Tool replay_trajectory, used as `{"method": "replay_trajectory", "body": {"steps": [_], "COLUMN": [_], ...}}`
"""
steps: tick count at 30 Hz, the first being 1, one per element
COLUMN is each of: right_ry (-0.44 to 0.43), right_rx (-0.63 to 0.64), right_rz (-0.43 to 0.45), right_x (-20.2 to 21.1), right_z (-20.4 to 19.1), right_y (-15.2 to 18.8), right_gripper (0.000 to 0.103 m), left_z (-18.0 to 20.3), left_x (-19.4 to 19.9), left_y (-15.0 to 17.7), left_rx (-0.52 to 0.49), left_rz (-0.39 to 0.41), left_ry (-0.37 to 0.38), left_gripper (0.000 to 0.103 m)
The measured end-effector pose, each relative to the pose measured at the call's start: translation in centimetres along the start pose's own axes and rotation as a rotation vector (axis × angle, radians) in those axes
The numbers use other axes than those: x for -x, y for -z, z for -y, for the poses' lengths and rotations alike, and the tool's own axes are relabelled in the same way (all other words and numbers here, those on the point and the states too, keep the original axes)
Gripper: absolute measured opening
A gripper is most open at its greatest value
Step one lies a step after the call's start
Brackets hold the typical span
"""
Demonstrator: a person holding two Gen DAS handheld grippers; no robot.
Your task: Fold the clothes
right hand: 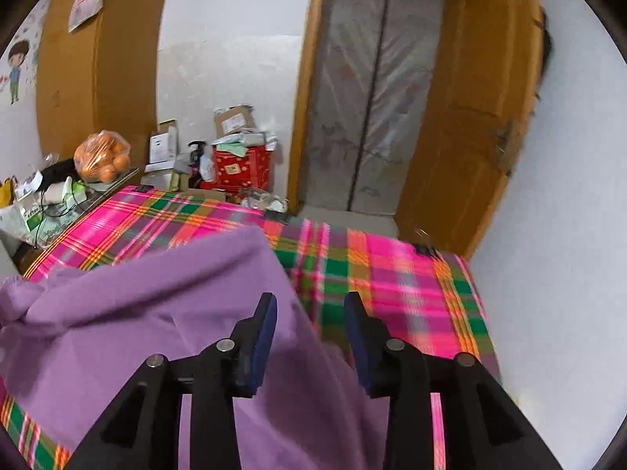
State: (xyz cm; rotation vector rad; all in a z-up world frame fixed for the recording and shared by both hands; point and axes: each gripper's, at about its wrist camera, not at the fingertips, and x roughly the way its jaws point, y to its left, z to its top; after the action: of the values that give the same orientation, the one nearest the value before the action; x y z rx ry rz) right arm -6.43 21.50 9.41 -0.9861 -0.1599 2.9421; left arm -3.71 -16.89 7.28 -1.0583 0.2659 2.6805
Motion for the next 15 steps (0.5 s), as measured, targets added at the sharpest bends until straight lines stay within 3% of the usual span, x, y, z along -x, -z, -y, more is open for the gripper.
{"method": "replay_trajectory", "body": {"steps": [3,9,15], "right_ry": [-0.039,0.008,0.095], "right_rx": [-0.015,0.107,0.278], "right_rz": [-0.035,-0.166,-0.139], "right_x": [1.4,-0.4,-1.6], "right_z": [1.8,1.5,-1.4], "right_y": [3.7,9.6,11.0], "right_gripper": [0.052,0.054,0.059], "left_z": [1.9,6.8,11.7], "left_x": [-0.3,-1.5,-3.6], "left_y": [1.0,0.8,-0.8], "left_rx": [-0.023,-0.106,-0.167], "left_rz": [-0.021,-0.037,-0.05], "left_ry": [0.052,0.151,0.228], "left_gripper": [0.039,0.04,0.04]}}
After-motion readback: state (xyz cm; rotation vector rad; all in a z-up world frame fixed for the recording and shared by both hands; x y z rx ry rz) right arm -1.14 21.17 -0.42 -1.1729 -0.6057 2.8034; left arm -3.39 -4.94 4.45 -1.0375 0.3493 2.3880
